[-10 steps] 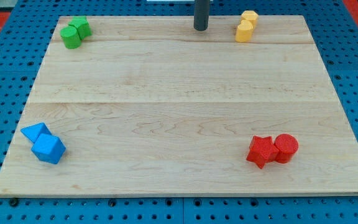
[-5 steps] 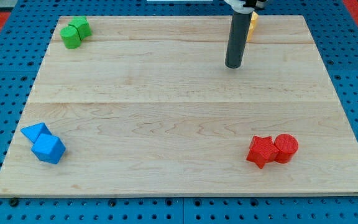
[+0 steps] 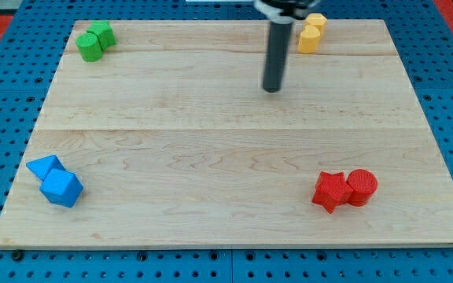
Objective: Place the green star to the left of the yellow heart
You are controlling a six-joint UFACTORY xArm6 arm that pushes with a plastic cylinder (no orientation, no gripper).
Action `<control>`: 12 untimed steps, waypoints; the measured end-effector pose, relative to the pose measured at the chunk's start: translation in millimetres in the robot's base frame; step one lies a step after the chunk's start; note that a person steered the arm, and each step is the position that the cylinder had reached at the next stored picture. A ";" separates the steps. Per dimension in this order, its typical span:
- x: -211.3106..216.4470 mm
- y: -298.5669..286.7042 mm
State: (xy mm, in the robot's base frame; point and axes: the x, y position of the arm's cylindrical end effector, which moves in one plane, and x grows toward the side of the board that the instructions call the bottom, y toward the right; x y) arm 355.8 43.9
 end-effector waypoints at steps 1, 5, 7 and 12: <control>-32.8 -74.3; 15.1 -243.1; -11.4 -346.5; -90.1 -291.8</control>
State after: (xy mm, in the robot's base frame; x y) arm 265.7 -247.9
